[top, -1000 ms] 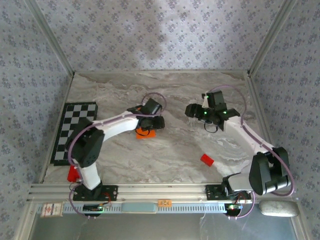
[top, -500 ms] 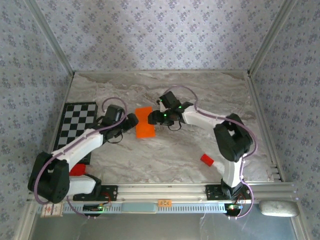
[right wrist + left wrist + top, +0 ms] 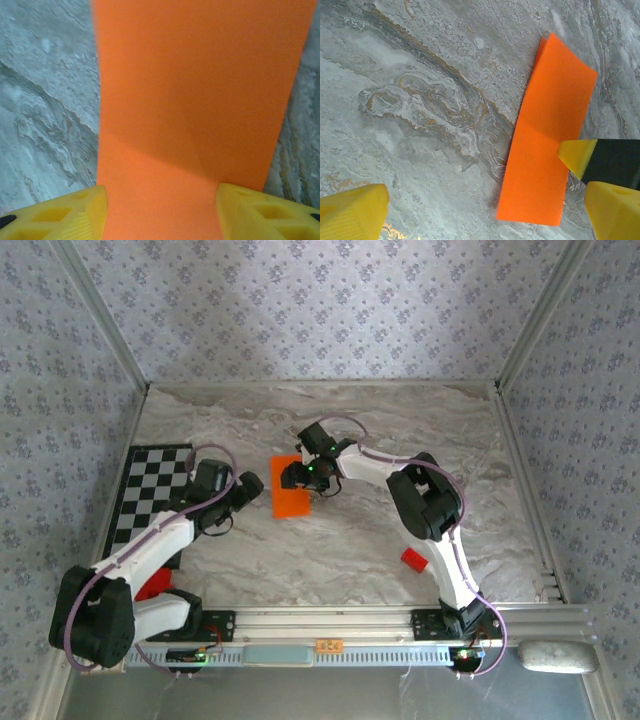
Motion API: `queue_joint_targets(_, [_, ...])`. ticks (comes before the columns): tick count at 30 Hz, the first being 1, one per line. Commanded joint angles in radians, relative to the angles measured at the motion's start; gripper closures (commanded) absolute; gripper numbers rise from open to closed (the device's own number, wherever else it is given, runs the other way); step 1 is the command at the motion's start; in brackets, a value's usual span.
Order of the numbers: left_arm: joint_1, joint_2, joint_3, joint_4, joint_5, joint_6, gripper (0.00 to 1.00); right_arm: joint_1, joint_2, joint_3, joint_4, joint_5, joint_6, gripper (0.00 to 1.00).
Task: Fold a paper plane with a square sheet of paper (pick it up from the middle)
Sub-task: Third fold the triangle at the center of the table.
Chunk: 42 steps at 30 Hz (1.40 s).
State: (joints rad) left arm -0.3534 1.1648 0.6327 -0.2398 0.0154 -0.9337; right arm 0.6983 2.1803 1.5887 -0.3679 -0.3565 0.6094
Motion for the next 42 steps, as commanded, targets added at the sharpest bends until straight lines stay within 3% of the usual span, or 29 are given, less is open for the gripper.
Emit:
queue_joint_targets(1, [0.007, 0.019, 0.004, 0.018, 0.031, -0.007, 0.00, -0.001, 0.011, 0.008, -0.110, 0.011, -0.024, 0.39])
queue_joint_targets(11, [0.007, 0.104, -0.010, 0.136, 0.208, -0.007, 0.02, -0.045, -0.175, -0.286, -0.139, -0.032, -0.063, 0.44])
queue_joint_targets(15, [-0.012, 0.150, -0.014, 0.225, 0.322, -0.035, 0.06, -0.053, -0.247, -0.312, -0.083, -0.067, -0.057, 0.45])
queue_joint_targets(20, [-0.088, 0.195, -0.002, 0.249, 0.353, -0.073, 0.13, -0.058, -0.330, -0.322, -0.021, -0.038, -0.042, 0.46])
queue_joint_targets(34, [-0.249, 0.277, -0.049, 0.336, 0.384, -0.179, 0.43, -0.079, -0.226, -0.360, 0.000, -0.031, -0.040, 0.46])
queue_joint_targets(42, [-0.271, 0.358, -0.041, 0.396, 0.408, -0.214, 0.55, -0.101, -0.199, -0.388, 0.021, -0.049, -0.025, 0.47])
